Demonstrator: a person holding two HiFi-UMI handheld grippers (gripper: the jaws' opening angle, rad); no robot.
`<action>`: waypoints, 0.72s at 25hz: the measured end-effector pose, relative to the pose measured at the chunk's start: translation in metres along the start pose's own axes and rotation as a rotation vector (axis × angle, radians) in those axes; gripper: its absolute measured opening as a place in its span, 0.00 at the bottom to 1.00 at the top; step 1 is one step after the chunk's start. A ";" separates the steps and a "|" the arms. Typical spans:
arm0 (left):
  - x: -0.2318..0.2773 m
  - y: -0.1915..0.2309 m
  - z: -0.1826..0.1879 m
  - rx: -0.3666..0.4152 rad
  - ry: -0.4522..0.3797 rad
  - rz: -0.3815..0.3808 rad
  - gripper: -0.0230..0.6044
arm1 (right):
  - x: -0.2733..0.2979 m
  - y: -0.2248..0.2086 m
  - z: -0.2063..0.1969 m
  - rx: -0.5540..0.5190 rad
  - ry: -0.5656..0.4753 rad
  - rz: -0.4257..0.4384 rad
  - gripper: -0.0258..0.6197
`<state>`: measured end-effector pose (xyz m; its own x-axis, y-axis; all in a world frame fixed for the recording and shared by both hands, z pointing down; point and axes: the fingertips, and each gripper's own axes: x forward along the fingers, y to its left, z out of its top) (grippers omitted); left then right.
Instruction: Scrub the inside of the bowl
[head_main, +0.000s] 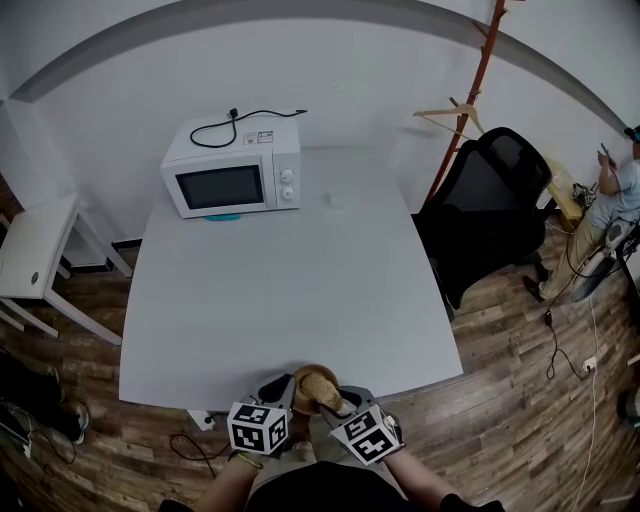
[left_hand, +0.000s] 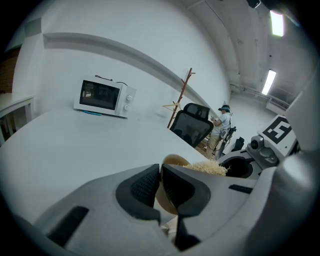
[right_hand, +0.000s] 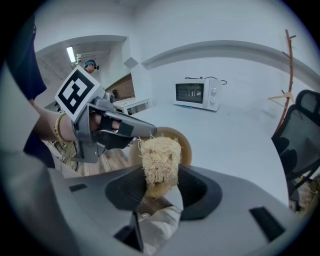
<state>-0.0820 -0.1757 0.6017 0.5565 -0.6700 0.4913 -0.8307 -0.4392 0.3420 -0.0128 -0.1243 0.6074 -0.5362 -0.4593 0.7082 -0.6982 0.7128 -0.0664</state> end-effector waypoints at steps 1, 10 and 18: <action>0.002 0.001 0.000 0.001 0.002 0.006 0.09 | 0.001 -0.002 0.001 0.008 -0.007 -0.002 0.31; 0.023 0.038 -0.003 -0.076 0.029 0.099 0.09 | -0.001 -0.027 0.017 0.112 -0.135 -0.033 0.31; 0.048 0.053 -0.006 -0.124 0.061 0.125 0.09 | 0.006 -0.045 0.015 0.149 -0.141 -0.044 0.31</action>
<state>-0.0994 -0.2275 0.6485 0.4516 -0.6757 0.5827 -0.8878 -0.2748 0.3693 0.0082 -0.1670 0.6037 -0.5573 -0.5652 0.6082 -0.7794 0.6086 -0.1485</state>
